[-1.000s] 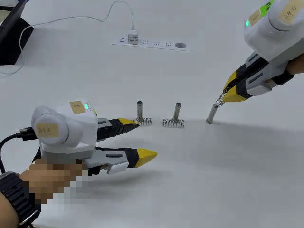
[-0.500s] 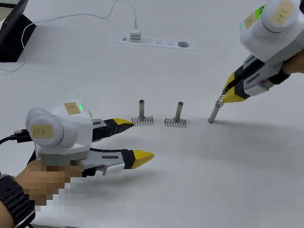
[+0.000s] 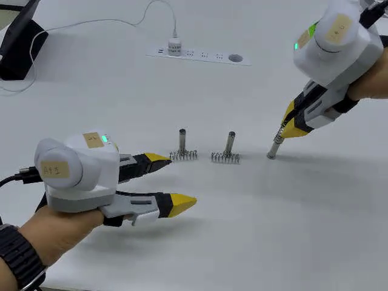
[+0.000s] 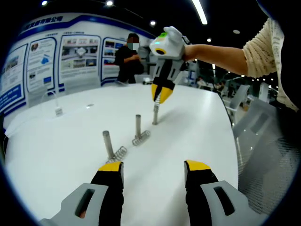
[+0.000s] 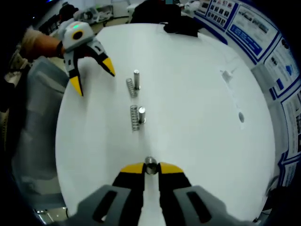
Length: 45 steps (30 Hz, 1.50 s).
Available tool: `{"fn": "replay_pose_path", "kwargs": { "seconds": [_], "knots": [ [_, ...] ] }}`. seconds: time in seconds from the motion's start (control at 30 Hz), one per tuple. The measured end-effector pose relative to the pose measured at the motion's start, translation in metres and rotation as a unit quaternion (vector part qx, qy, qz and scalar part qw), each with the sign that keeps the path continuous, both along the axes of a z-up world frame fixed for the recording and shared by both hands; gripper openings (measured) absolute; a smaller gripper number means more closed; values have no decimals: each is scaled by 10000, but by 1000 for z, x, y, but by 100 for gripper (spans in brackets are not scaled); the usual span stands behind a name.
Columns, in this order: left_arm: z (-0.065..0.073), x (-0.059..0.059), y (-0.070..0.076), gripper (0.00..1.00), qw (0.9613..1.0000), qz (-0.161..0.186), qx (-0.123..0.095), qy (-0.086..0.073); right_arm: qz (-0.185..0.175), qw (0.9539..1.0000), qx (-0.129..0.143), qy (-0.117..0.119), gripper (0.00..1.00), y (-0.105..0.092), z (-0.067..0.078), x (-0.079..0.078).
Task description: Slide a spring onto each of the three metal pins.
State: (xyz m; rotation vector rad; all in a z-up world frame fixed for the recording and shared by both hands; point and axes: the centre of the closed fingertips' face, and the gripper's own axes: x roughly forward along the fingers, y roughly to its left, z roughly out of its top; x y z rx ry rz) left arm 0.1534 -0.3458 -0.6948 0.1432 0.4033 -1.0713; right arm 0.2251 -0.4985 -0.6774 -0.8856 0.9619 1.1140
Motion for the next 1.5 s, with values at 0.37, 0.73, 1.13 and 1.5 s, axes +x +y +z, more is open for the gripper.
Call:
{"fn": "replay_pose_path", "kwargs": {
  "seconds": [0.37, 0.73, 1.13, 1.5],
  "knots": [
    [-1, 0, 3, 52, 10000, 38, 14, 15, 2, 9998, -126, 135, 12, 0, -18, 1],
    [0, 0, 2, 52, 10000, 47, 13, 20, -14, 9995, -246, 200, 12, -5, -29, 2],
    [-2, 0, 3, 51, 10000, 72, 17, 34, -53, 9995, -218, 242, 13, -7, -37, 0],
    [-2, 0, 2, 51, 10000, 73, 9, 34, -89, 9999, -42, 136, 21, -3, -32, -4]
  ]
}}
